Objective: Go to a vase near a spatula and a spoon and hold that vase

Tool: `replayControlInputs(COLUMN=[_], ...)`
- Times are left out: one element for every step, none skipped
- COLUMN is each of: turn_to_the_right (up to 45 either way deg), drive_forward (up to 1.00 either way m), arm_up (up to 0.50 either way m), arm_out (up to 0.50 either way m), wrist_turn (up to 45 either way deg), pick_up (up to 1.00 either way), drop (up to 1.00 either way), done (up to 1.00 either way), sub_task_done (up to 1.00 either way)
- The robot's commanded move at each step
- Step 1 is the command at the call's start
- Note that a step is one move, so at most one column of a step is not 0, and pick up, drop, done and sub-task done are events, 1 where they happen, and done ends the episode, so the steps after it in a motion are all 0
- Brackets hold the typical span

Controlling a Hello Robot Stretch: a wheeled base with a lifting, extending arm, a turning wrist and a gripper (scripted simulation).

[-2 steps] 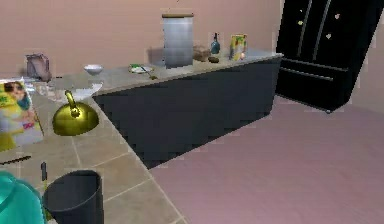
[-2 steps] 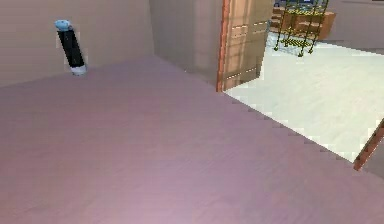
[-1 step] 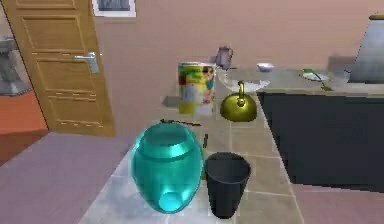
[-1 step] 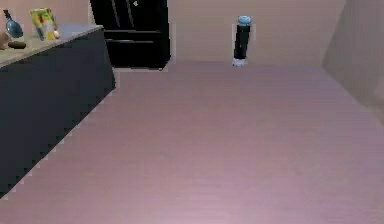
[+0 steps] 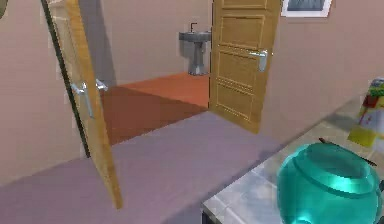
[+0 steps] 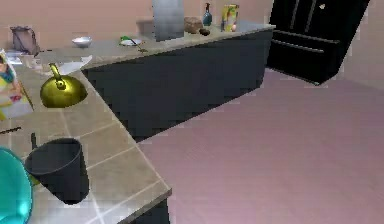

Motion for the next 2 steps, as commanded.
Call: replayControlInputs(turn_to_the_right=[-45.0,0.0], drive_forward=[0.00,0.00], arm_up=[0.00,0.50], arm_out=[0.00,0.00], wrist_turn=[0.0,0.0], pick_up=[0.00,0.00], drop=[0.00,0.00], done=[0.00,0.00], sub_task_done=[0.00,0.00])
